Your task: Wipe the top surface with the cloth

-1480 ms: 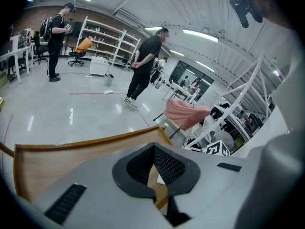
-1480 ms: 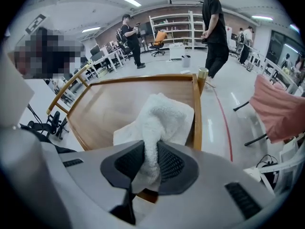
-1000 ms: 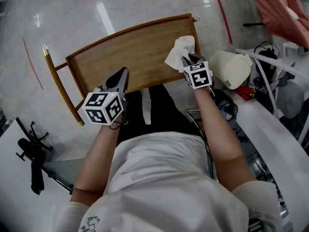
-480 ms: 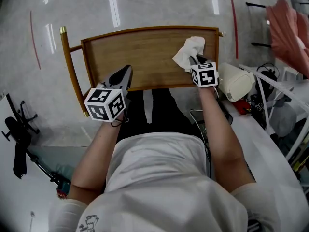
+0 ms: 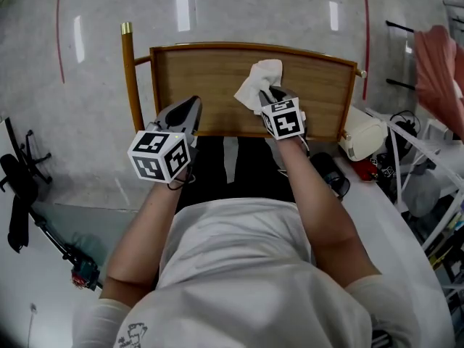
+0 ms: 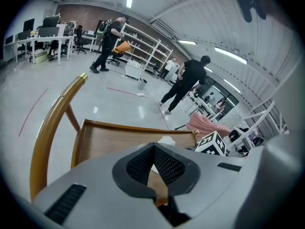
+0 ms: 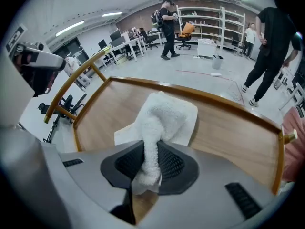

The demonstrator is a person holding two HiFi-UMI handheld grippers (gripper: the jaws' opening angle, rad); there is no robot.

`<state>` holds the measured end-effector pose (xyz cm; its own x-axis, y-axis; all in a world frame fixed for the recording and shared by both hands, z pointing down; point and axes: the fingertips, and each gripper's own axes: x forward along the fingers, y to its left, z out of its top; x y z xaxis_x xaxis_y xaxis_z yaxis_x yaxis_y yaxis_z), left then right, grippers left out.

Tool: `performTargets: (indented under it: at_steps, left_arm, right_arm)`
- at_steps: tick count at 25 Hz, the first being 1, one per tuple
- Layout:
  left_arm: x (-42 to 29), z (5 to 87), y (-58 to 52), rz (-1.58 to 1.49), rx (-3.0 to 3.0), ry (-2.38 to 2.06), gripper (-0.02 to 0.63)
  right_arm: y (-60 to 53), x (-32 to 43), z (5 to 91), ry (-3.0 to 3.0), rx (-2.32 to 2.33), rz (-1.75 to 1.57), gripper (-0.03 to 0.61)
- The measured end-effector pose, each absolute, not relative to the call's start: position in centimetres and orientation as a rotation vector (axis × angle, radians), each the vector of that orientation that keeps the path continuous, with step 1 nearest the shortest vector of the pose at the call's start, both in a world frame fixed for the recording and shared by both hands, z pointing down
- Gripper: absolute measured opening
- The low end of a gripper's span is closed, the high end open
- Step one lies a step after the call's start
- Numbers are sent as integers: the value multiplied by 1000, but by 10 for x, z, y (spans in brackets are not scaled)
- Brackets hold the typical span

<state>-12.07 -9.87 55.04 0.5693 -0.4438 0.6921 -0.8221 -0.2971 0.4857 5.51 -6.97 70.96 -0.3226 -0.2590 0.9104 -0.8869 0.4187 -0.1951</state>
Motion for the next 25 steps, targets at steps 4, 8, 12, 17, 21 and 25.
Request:
performTargets:
  at_steps: [4, 8, 12, 17, 21, 25]
  left_arm:
    - [-149, 551, -92, 537, 1921, -1021, 8]
    - [-171, 552, -80, 519, 1905, -1012, 8]
    - [-188, 551, -70, 504, 1897, -996, 8]
    - [-204, 551, -58, 487, 1890, -982, 8]
    - [-218, 552, -51, 476, 1881, -994, 8]
    - [-227, 553, -47, 472, 1876, -1010, 8]
  right_arm:
    - [-73, -2, 711, -1850, 921, 902, 84]
    - [-74, -53, 712, -1884, 867, 885, 84]
    - [-77, -101, 712, -1919, 814, 868, 84]
    - [-77, -154, 711, -1959, 760, 851, 84]
    - [-72, -185, 709, -1971, 713, 860, 84]
    - [-71, -204, 709, -1990, 690, 847, 84]
